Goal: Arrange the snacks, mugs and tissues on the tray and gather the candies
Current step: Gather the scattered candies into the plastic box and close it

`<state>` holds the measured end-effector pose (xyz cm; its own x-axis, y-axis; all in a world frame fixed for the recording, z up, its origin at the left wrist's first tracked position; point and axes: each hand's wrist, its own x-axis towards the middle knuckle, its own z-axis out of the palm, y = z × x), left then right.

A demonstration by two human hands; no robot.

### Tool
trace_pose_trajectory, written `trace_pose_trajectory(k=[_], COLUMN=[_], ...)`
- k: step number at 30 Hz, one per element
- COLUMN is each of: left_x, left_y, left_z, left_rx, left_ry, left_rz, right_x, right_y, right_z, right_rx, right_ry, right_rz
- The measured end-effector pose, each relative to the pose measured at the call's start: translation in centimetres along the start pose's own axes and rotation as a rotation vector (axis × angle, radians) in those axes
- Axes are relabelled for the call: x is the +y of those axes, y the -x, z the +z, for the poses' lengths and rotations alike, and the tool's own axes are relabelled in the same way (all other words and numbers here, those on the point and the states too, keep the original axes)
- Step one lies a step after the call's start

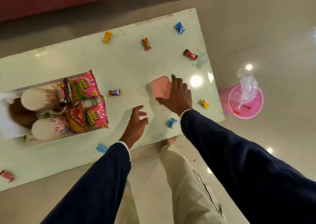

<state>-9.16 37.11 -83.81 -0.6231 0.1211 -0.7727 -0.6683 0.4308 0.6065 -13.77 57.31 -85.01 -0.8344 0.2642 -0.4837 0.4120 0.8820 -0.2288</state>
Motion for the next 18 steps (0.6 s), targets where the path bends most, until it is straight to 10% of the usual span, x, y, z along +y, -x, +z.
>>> trace_pose_trajectory(k=[18], left_x=[4.6], left_y=[-2.0], left_z=[0.0], left_rx=[0.022], left_ry=[0.036], left_rz=[-0.039], right_x=[-0.9], right_y=[-0.4], right_z=[0.6], right_rx=[-0.041], right_ry=[-0.021], right_rz=[-0.069])
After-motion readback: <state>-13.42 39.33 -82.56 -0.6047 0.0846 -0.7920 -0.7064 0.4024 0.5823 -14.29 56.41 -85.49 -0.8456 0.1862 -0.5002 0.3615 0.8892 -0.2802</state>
